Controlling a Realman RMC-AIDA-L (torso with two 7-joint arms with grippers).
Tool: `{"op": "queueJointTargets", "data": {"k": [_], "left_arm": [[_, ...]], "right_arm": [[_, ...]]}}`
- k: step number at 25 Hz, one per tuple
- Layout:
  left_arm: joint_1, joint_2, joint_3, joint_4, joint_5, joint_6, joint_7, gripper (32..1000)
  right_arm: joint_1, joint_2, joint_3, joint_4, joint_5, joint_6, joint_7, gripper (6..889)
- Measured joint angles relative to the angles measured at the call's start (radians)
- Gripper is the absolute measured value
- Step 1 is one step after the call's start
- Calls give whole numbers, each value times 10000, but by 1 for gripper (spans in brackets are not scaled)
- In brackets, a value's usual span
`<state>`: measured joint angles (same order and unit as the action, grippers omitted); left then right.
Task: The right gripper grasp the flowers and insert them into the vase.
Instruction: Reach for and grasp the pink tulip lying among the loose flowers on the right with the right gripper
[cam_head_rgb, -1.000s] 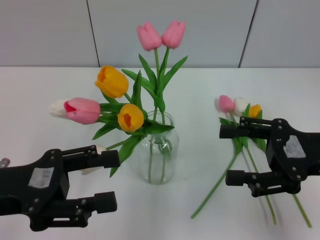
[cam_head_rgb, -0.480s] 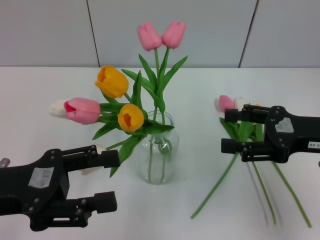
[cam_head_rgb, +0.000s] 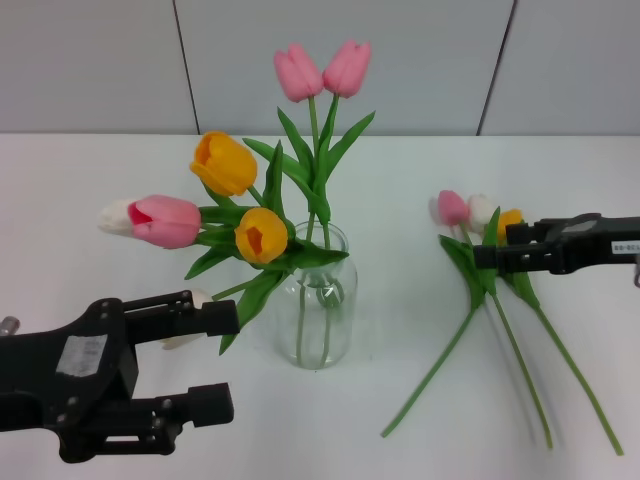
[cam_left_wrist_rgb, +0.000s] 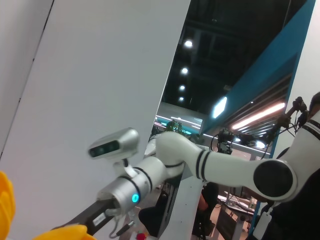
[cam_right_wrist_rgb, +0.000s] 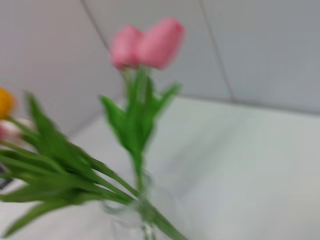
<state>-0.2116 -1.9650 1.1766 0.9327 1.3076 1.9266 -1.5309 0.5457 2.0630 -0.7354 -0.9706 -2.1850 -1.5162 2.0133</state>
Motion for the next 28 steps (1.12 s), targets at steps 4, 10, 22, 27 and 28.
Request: {"op": "queueJointTargets", "data": {"k": [4, 10, 22, 27, 28], "left_arm": [[-6, 0, -1, 0, -4, 1, 0, 803], [-58, -1, -1, 0, 19, -10, 0, 803], [-155, -26, 33, -302, 27, -16, 78, 803], [-203, -39, 64, -307, 28, -15, 83, 803], [-205, -44, 64, -308, 28, -15, 84, 803]], "right_arm": [[748, -10, -7, 35, -1962, 416, 1565, 832], [1686, -13, -21, 164, -4795, 905, 2970, 828], [3498, 6, -126, 3688, -6737, 3513, 4008, 821], [3801, 22, -576, 4427, -6751, 4284, 4337, 818], [3830, 20, -837, 4561, -6754, 4447, 4545, 818]]}}
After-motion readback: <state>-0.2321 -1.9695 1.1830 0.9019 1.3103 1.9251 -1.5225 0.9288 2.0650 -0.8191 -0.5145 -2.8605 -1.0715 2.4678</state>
